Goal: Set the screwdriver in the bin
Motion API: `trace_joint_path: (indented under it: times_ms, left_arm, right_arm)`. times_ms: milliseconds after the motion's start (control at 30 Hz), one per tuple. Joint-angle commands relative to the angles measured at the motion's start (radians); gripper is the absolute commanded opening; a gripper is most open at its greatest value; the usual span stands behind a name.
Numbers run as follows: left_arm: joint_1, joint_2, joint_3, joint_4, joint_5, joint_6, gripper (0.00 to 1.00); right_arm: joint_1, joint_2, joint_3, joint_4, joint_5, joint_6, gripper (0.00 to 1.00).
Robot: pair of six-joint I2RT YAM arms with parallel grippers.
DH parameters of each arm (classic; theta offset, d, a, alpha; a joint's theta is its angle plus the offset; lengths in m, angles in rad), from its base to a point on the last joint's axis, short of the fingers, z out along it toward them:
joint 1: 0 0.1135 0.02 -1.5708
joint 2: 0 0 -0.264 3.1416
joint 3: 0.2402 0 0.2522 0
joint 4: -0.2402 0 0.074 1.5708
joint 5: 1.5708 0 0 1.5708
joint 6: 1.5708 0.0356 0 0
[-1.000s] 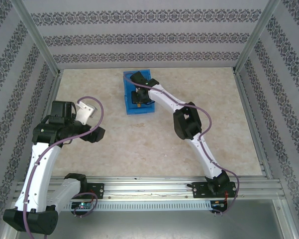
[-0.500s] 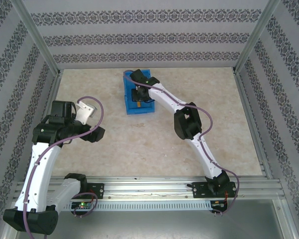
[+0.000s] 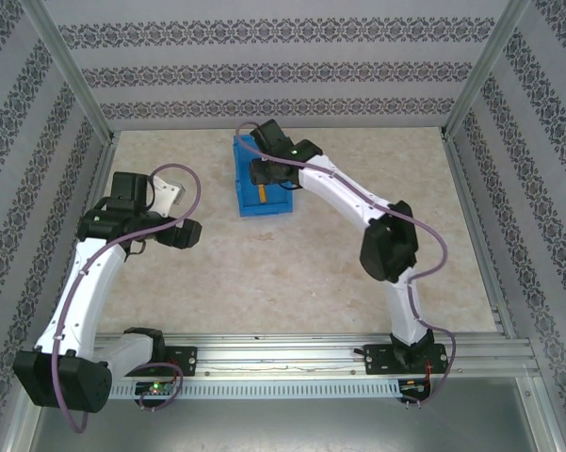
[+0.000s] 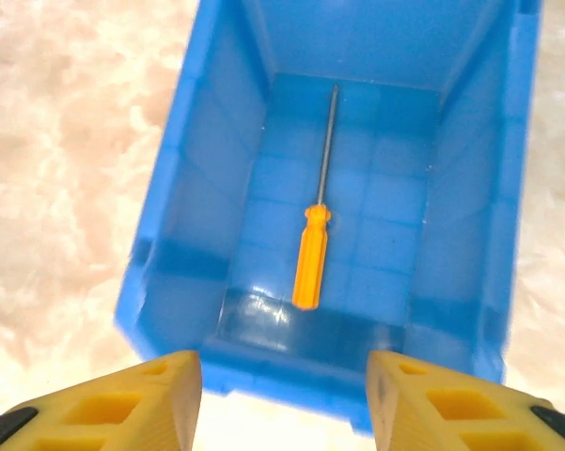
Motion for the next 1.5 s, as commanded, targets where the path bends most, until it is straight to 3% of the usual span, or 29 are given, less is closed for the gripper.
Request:
trace_joint_path:
  times_ms: [0,133,233,300,600,800,900,1200,1367,1467]
  left_arm:
    - [-0.009,0.015,-0.008,0.083,-0.068,-0.072,0.99]
    - [-0.009,0.026,-0.052,0.151,-0.136,-0.134,0.99]
    - [-0.008,0.015,-0.093,0.231,-0.167,-0.154,0.99]
    - [-0.008,0.000,-0.123,0.287,-0.185,-0.173,0.99]
    - [-0.008,-0.124,-0.354,0.593,-0.220,-0.272,0.99]
    - [-0.008,-0.077,-0.429,0.689,-0.190,-0.311,0.99]
    - [-0.008,-0.063,-0.431,0.725,-0.177,-0.259,0.99]
    - [-0.006,-0.020,-0.495,0.945,-0.295,-0.183,0.99]
    - [-0.001,0.027,-0.596,1.186,-0.337,-0.134,0.99]
    - [0.029,0.084,-0.640,1.299,-0.328,-0.175,0.99]
  right_arm:
    - [0.008,-0.146,-0.156,0.110,0.035,-0.060,0.53]
    - [0.005,-0.323,-0.352,0.196,0.017,-0.072,0.65]
    - [-0.001,-0.440,-0.499,0.256,0.034,-0.080,0.92]
    - [-0.011,-0.503,-0.573,0.263,0.026,-0.097,0.98]
    - [-0.023,-0.801,-0.990,0.455,0.047,-0.127,0.98]
    - [-0.086,-0.957,-1.198,0.637,0.029,-0.189,0.98]
    - [-0.120,-1.000,-1.246,0.660,0.057,-0.222,0.98]
    - [-0.231,-1.115,-1.402,0.792,0.105,-0.296,0.98]
    - [-0.290,-1.141,-1.522,0.941,0.197,-0.331,0.98]
    - [-0.362,-1.133,-1.566,1.017,0.175,-0.335,0.98]
